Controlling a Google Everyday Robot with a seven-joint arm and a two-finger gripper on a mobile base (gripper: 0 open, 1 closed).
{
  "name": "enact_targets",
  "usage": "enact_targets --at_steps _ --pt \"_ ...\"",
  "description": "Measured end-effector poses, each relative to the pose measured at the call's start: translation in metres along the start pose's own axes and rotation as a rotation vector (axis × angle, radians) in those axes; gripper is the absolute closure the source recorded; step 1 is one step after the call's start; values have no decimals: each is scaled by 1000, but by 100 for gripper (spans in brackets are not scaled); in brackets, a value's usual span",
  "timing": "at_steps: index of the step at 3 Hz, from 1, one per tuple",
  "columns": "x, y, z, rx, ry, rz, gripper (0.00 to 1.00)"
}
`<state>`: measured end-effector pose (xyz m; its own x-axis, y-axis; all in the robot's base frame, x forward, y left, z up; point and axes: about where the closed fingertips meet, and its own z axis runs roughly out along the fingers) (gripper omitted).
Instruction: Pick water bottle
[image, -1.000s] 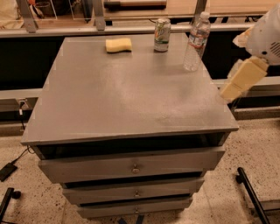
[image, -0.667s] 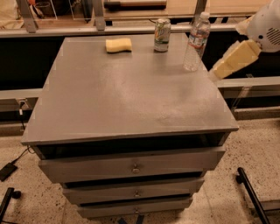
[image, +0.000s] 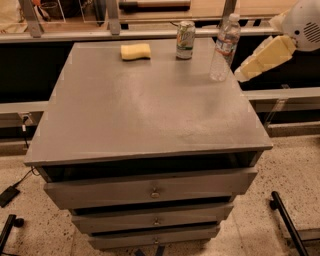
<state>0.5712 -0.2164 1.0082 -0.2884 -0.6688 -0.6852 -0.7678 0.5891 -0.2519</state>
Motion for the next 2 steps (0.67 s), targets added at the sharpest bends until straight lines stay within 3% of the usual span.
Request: enact_targets --at_steps 1,2 --pt "-11 8 16 -42 -84 43 0" --pt "-31 2 55 -68 -215 138 0"
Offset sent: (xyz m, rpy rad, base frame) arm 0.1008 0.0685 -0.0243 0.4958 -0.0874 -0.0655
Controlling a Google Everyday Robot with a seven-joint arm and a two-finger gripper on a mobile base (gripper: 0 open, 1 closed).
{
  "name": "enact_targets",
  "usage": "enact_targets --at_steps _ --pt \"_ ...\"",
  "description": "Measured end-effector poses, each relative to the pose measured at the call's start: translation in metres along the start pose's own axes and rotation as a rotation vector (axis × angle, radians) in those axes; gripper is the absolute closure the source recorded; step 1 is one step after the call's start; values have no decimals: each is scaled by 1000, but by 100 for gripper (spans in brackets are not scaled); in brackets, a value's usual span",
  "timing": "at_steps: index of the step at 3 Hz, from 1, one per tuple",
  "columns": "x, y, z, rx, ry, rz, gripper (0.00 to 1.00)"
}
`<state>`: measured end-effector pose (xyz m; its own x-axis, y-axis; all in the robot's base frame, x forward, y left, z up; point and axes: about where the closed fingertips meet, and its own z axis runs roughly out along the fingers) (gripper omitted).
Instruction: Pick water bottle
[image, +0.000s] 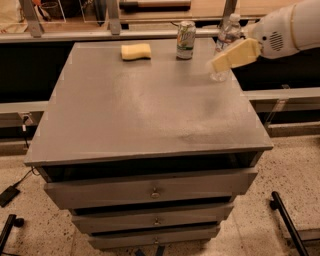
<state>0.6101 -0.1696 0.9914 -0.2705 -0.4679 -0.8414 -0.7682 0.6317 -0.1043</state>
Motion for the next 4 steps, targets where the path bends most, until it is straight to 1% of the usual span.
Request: enact_targets --at_steps 1,2,3,4 --pt "-11 -18 34 13 -119 87 0" --pt "-19 -28 55 29 -193 143 0" --pt "-21 -31 56 38 -205 147 0" --pt "-24 -32 51 63 -220 143 0"
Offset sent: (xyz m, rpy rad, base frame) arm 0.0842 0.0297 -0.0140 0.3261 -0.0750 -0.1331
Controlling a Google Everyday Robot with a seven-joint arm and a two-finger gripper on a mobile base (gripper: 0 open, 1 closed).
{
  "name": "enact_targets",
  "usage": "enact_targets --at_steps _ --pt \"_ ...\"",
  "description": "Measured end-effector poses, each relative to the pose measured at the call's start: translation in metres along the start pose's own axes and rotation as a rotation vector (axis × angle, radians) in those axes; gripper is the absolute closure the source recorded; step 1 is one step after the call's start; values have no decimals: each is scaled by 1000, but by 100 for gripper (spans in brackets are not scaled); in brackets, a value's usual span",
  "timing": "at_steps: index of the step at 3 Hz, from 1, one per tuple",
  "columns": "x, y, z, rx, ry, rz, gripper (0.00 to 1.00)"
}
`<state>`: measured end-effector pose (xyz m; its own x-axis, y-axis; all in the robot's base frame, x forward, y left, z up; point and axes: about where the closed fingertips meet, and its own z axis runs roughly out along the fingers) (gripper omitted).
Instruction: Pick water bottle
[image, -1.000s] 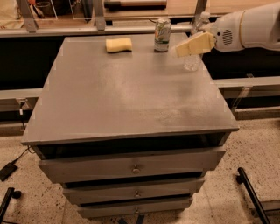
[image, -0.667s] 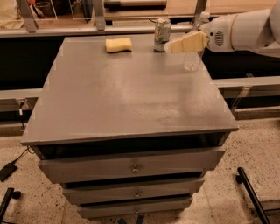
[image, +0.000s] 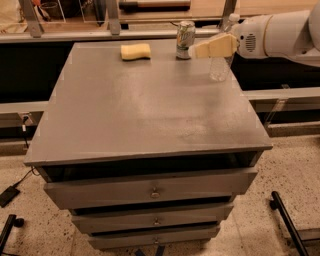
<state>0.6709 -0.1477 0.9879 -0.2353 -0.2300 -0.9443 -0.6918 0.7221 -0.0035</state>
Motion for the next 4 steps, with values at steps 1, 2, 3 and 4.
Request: enact_targets --at_steps 1,2,3,4 --pt "-11 -10 -12 28 -39 -14 0" --pt "-21 -22 -20 62 -52 -33 0" --pt "-24 -39 -15 83 -66 -41 0" --pt "-21 -56 -1 85 -89 -44 0"
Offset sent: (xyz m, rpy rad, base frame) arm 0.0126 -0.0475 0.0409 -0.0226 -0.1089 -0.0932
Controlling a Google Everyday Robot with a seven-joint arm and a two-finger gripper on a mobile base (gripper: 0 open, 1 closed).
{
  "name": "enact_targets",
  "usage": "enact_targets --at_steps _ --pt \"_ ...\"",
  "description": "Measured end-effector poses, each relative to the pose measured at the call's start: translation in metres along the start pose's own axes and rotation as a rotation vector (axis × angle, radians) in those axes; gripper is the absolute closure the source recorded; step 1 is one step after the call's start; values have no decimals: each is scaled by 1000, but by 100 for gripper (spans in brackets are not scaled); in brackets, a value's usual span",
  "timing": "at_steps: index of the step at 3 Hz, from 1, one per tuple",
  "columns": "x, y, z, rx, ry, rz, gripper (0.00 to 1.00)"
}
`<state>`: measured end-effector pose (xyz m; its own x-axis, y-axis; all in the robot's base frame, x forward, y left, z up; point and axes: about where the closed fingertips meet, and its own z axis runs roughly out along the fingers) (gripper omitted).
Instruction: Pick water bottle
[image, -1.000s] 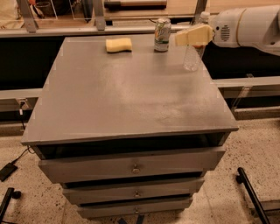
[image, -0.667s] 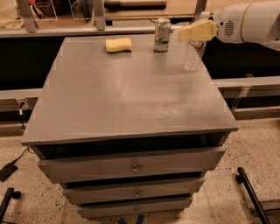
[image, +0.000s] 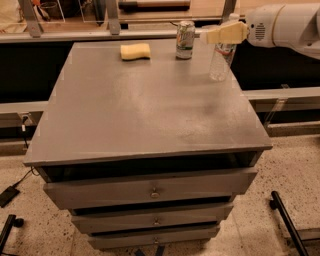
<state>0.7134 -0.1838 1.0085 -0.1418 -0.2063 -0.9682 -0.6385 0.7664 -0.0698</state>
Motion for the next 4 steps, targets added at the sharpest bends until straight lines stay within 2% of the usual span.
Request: enact_targets --at_steps 2,4 --pt "13 -18 13 3 -32 7 0" --pt "37 -42 15 -25 -48 31 0"
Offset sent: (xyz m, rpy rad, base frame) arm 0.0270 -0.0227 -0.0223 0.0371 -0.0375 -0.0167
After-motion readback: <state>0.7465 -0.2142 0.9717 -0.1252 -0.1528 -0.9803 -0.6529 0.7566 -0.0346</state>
